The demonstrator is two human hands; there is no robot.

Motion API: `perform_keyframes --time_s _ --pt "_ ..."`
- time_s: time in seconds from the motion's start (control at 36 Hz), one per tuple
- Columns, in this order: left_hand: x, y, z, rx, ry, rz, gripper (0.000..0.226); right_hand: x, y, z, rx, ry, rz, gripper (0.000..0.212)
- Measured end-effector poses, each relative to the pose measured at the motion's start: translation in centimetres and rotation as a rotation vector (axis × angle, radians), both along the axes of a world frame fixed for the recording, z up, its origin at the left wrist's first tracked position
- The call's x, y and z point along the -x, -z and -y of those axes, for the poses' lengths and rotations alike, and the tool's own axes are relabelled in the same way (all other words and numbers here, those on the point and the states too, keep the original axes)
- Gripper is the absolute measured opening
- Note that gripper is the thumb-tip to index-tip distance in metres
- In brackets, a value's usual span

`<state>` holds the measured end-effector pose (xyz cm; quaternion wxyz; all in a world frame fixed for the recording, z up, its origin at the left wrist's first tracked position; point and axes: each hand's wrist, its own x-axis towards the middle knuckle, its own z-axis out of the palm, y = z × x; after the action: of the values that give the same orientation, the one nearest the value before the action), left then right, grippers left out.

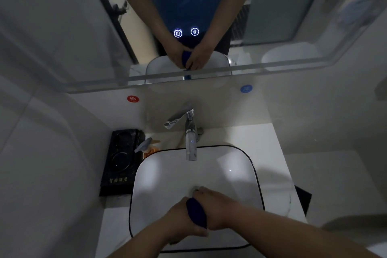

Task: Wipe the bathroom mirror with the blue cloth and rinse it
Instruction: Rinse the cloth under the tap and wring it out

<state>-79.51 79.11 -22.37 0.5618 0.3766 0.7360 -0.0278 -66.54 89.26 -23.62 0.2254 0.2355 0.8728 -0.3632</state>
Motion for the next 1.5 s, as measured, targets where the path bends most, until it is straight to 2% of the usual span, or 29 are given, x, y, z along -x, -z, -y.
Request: perform_keyframes --time_s 0.06,0.25,0.31,0.36,0.44,0.53,0.56,0.61,0.64,0.67,0.72,0.78,0.89,0.94,1.06,1.11,1.19,1.25,1.28,1.31,1.33,1.39,1.44,1.5 --pt "0.5 -0.2 0.5 -0.035 -0.066 0.037 0.096 -0.1 0.1 -0.2 -0.002 0.019 -0.021 0.059" --pt "0.4 -0.9 0.4 0.032 -0.256 0.125 0.041 0.8 -0.5 -0.2 -0.118 -0.065 0.028 0.054" --pt "0.2 -0.9 0.5 0.058 -0.321 0.119 0.038 1.2 -0.3 -0.4 -0.140 -0.094 -0.003 0.050" --pt "-0.3 -0.7 0.6 0.087 -0.409 0.169 0.035 1.5 -0.3 -0.9 -0.120 -0.135 -0.017 0.055" --pt "-1.4 -1.4 0.3 0.074 -0.292 0.131 0.008 1.3 -0.8 -2.0 -0.012 -0.139 0.033 0.058" --pt "-2.1 -0.2 -0.9 0.108 -0.254 0.048 0.031 0.4 -1.1 -2.6 0.048 -0.123 0.079 0.061" --pt "-2.2 -0.3 -1.2 0.123 -0.176 0.001 0.034 0.2 -1.0 -2.6 0.062 -0.121 0.091 0.064" --pt "-2.2 0.1 -1.7 0.076 -0.028 -0.061 0.025 0.0 -1.1 -2.5 0.071 -0.128 0.125 0.069" --pt "-2.0 0.3 -1.8 0.030 0.000 -0.078 0.010 0.1 -1.1 -2.4 0.061 -0.136 0.153 0.069" --pt "-1.8 0.2 -1.7 0.005 0.021 -0.099 0.014 0.3 -1.3 -2.2 0.041 -0.141 0.176 0.067" --pt "-1.5 0.3 -1.6 -0.003 0.073 -0.155 0.042 0.9 -1.7 -1.9 -0.016 -0.147 0.217 0.055" --pt "-1.1 0.4 -1.7 -0.014 0.057 -0.189 0.050 1.5 -1.9 -1.8 -0.054 -0.125 0.228 0.039" --pt "-1.2 0.2 -2.5 -0.051 0.044 -0.267 0.041 2.5 -1.7 -2.4 0.008 -0.036 0.280 0.021" --pt "-1.5 -0.1 -2.7 -0.084 0.046 -0.304 0.036 2.8 -1.9 -3.0 0.045 -0.016 0.332 0.004" --pt "-1.6 -0.4 -3.0 -0.182 0.056 -0.395 0.046 2.4 -2.5 -4.4 0.125 0.055 0.359 0.017" --pt "-1.5 -0.2 -3.3 -0.189 0.070 -0.380 0.048 2.1 -2.4 -4.7 0.170 0.068 0.360 0.024" --pt "-1.1 0.1 -3.4 -0.139 0.069 -0.305 0.039 1.7 -2.2 -4.1 0.163 0.096 0.363 0.016" --pt "-0.8 0.0 -3.3 -0.091 0.029 -0.214 0.034 0.8 -1.5 -3.3 0.042 0.107 0.287 0.087" --pt "-0.6 0.1 -3.2 -0.054 -0.011 -0.159 0.029 0.1 -1.7 -2.7 -0.061 0.103 0.228 0.111" --pt "-0.4 -0.3 -3.1 0.022 -0.068 -0.103 0.021 -0.5 -1.7 -2.0 -0.154 0.097 0.121 0.121" --pt "0.0 -0.8 -3.0 0.073 -0.148 -0.044 0.015 -1.1 -1.7 -1.3 -0.235 0.079 0.017 0.123" --pt "0.9 -1.8 -3.0 0.159 -0.348 0.083 0.017 -2.3 -1.9 0.1 -0.302 0.038 -0.114 0.119" --pt "1.4 -2.9 -3.0 0.225 -0.461 0.224 0.022 -3.2 -1.4 1.0 -0.345 -0.001 -0.134 0.120" --pt "1.5 -3.9 -3.1 0.376 -0.499 0.387 0.023 -3.7 -0.4 1.4 -0.434 0.009 -0.176 0.117"
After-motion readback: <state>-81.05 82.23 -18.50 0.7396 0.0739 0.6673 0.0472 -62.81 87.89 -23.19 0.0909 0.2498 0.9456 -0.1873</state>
